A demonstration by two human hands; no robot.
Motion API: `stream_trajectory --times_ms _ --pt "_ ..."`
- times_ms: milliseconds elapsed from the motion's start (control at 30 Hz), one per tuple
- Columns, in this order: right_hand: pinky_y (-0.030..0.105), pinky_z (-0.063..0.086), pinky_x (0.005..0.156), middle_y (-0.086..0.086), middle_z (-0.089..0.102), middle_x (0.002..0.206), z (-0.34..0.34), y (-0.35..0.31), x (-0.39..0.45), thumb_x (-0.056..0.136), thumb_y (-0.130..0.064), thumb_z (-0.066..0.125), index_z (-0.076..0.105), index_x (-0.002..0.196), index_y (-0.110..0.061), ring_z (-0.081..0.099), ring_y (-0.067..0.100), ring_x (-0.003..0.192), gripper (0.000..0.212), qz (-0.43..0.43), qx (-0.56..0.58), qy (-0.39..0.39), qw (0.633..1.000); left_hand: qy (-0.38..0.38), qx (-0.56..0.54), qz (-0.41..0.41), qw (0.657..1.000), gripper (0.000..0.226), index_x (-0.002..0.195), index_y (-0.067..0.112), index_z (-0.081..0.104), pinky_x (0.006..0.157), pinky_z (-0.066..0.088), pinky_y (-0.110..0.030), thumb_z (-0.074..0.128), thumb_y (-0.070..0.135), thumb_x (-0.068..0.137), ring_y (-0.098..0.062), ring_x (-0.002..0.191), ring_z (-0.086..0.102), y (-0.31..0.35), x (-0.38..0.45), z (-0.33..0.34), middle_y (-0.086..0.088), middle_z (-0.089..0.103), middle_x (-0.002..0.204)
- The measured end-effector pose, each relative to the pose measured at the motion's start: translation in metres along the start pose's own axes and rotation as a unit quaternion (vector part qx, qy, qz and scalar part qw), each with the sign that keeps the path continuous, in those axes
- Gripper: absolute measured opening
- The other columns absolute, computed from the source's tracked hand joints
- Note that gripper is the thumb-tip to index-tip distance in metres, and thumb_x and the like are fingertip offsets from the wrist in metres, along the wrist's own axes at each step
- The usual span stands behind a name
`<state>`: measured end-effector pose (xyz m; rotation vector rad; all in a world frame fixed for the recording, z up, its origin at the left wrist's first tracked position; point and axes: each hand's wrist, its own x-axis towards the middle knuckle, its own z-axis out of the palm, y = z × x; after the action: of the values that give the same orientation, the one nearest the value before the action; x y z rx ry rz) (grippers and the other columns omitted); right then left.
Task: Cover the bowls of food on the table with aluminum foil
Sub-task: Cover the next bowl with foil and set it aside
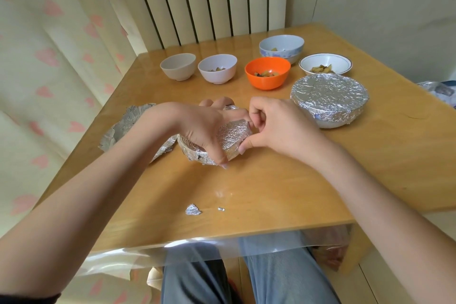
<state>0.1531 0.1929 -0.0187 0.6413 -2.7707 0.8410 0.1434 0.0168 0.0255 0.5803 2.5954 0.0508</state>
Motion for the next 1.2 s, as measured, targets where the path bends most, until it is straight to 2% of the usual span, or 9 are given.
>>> stream_trajectory --times_ms 267,467,533,600,667,733,867,967,1200 --pt "0.029 0.033 0.056 -0.011 0.055 0.068 -0.006 0.006 0.001 0.051 -0.054 0.084 0.043 0.073 -0.022 0.05 0.01 0.066 0.056 0.015 -0.002 -0.062 0.998 -0.001 0.012 -0.04 0.999 0.08 0.118 0.065 0.028 0.106 0.032 -0.048 0.083 0.046 0.064 -0.026 0.138 0.016 0.002 -0.001 0.0 0.012 0.015 0.143" --pt "0.028 0.034 0.057 -0.011 0.05 0.072 0.004 0.014 -0.039 0.069 -0.046 0.078 0.044 0.08 -0.029 0.046 0.003 0.064 0.04 0.035 0.011 -0.069 0.997 0.005 0.0 -0.212 0.977 0.098 0.141 0.055 0.015 0.096 0.037 -0.046 0.07 0.074 0.063 -0.042 0.129 0.037 0.009 -0.001 0.001 -0.007 0.02 0.143" --pt "0.029 0.034 0.059 -0.011 0.049 0.073 0.009 0.006 -0.043 0.071 -0.048 0.076 0.046 0.085 -0.029 0.048 0.005 0.068 0.038 0.032 0.006 -0.065 0.997 -0.009 -0.026 -0.222 0.975 0.108 0.146 0.054 0.01 0.104 0.032 -0.049 0.065 0.081 0.057 -0.041 0.139 0.028 0.014 -0.002 -0.002 -0.009 0.013 0.152" --pt "0.029 0.035 0.062 -0.013 0.047 0.074 0.014 0.001 -0.043 0.072 -0.053 0.073 0.046 0.089 -0.031 0.051 0.01 0.074 0.039 0.029 -0.006 -0.061 0.998 -0.011 -0.025 -0.209 0.978 0.114 0.148 0.056 -0.005 0.116 0.012 -0.054 0.056 0.085 0.056 -0.036 0.149 -0.002 0.019 -0.007 -0.004 -0.009 -0.005 0.163" --pt "0.029 0.034 0.064 -0.015 0.043 0.074 0.017 -0.001 -0.042 0.073 -0.056 0.071 0.046 0.093 -0.031 0.051 0.012 0.078 0.04 0.034 -0.009 -0.05 0.998 -0.004 -0.039 -0.183 0.982 0.118 0.142 0.06 -0.019 0.115 -0.005 -0.057 0.054 0.088 0.053 -0.032 0.143 -0.029 0.014 -0.014 -0.007 -0.004 -0.025 0.16" --pt "0.03 0.035 0.067 -0.015 0.04 0.075 0.02 -0.002 -0.041 0.073 -0.058 0.069 0.047 0.098 -0.031 0.049 0.011 0.08 0.043 0.042 -0.002 -0.033 0.999 -0.011 -0.046 -0.13 0.99 0.129 0.135 0.067 -0.022 0.115 -0.006 -0.059 0.065 0.091 0.043 -0.03 0.141 -0.033 0.001 -0.021 -0.012 0.003 -0.031 0.157" --pt "0.03 0.037 0.068 -0.015 0.043 0.084 0.024 -0.007 -0.034 0.072 -0.063 0.067 0.05 0.105 -0.03 0.048 0.01 0.082 0.049 0.04 0.011 -0.008 0.999 -0.037 0.025 -0.043 0.998 0.121 0.137 0.07 0.002 0.117 0.002 -0.056 0.086 0.064 0.051 -0.023 0.146 -0.025 -0.009 -0.019 -0.008 0.017 -0.017 0.16" --pt "0.029 0.036 0.067 -0.014 0.047 0.086 0.026 -0.012 -0.026 0.073 -0.063 0.066 0.052 0.102 -0.029 0.051 0.011 0.082 0.047 0.028 -0.002 -0.013 1.0 0.0 0.02 -0.004 1.0 0.088 0.123 0.059 0.03 0.11 0.024 -0.041 0.089 0.042 0.06 -0.023 0.142 0.01 -0.006 -0.01 0.001 0.013 0.017 0.148" --pt "0.027 0.034 0.057 -0.013 0.054 0.069 0.021 -0.003 -0.009 0.068 -0.055 0.076 0.053 0.081 -0.029 0.049 0.006 0.067 0.037 -0.013 0.019 -0.031 0.999 0.012 0.019 -0.003 1.0 0.081 0.115 0.054 0.03 0.108 0.032 -0.043 0.089 0.037 0.062 -0.015 0.131 0.014 -0.009 -0.004 0.003 0.013 0.02 0.134"
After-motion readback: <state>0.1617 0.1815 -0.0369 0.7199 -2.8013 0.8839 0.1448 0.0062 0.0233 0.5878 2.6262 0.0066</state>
